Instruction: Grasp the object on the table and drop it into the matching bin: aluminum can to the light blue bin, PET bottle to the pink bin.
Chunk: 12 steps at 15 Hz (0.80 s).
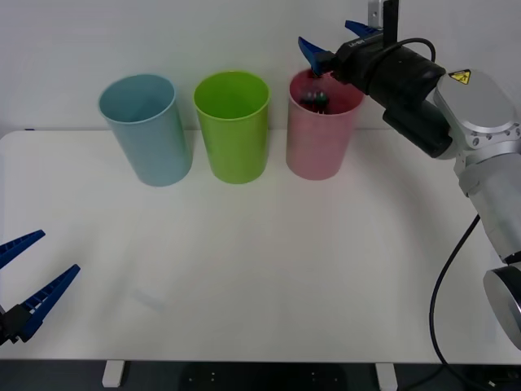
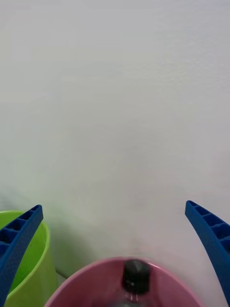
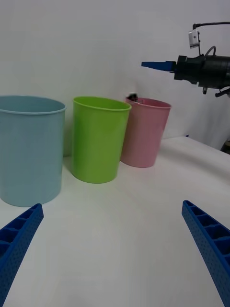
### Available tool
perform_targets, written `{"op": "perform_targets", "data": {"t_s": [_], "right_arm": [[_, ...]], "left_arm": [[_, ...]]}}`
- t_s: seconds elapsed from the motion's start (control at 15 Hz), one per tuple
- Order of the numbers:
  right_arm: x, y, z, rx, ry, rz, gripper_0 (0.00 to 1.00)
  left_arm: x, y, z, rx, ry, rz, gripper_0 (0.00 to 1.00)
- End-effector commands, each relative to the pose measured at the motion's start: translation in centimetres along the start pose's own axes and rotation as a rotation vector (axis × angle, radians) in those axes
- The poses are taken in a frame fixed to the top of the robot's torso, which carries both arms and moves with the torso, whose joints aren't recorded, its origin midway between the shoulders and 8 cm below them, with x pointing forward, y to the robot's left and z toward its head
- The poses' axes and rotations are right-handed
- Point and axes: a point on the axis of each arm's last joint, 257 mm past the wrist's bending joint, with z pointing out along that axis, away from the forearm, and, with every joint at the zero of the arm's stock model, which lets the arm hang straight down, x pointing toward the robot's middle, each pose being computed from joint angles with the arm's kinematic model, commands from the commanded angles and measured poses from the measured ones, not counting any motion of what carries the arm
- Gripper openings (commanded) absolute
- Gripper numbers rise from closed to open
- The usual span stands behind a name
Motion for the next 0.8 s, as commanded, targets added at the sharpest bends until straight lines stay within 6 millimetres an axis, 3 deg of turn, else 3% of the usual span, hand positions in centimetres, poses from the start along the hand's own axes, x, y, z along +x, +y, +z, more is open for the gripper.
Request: {"op": "perform_targets", "data": {"t_s": [0.07,0.47,0.8], "right_arm": [[-0.4,0.3,-0.5,-0.018,-0.019,0.014,1.0],[-1.3,2.5,-4.1,-0.08,-0.076,0.005,1.0],[0.1,4.0,-8.6,-0.158,-0.063,0.004,1.0]], "left_arm": [[0.0,0.0,0.0,0.0,0.0,0.0,1.0],[0.0,0.0,0.0,0.0,0.0,0.0,1.0],[0.0,0.0,0.0,0.0,0.0,0.0,1.0]]}}
